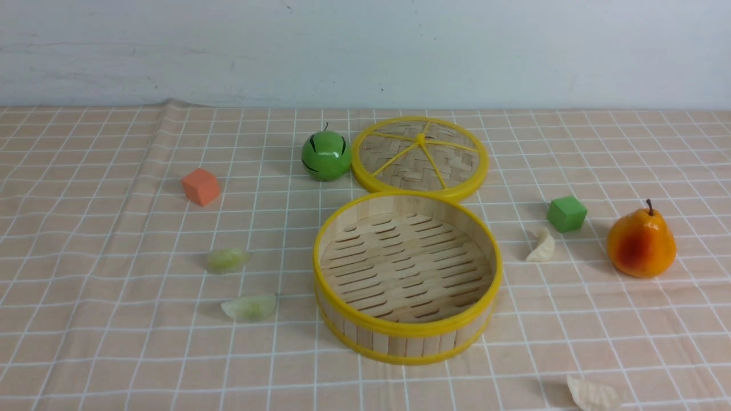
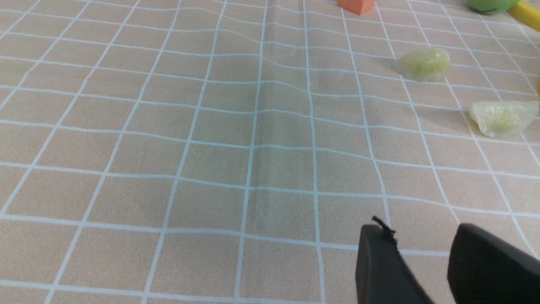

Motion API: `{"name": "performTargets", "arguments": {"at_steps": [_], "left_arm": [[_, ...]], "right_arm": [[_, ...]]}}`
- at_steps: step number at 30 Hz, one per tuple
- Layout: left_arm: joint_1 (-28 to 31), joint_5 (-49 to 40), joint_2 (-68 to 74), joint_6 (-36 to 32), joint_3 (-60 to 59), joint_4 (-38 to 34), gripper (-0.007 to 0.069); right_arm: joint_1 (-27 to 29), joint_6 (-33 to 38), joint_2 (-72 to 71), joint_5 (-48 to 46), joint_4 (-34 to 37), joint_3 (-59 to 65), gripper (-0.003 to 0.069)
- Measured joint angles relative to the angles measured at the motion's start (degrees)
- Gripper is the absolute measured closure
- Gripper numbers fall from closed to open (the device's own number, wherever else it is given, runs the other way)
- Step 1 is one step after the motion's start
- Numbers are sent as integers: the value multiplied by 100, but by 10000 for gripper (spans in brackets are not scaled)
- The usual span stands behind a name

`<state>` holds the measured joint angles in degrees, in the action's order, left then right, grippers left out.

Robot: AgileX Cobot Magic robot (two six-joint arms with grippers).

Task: Put the dumplings into the steamer on the table with the brown tablecloth.
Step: 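Reach for and grasp a dumpling on the table with the left gripper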

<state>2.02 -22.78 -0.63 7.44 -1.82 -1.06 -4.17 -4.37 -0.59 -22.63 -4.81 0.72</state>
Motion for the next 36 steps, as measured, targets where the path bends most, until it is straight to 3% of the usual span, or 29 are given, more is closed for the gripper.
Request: {"name": "performTargets", "arguments": {"at_steps": [29,36], "left_arm": [[0,7,0,-17,0,14,386],[0,561,0,-208,0,331,386]], "right_arm": [[0,0,0,0,-4,0,540],[0,7,0,0,-240,0,531]]}}
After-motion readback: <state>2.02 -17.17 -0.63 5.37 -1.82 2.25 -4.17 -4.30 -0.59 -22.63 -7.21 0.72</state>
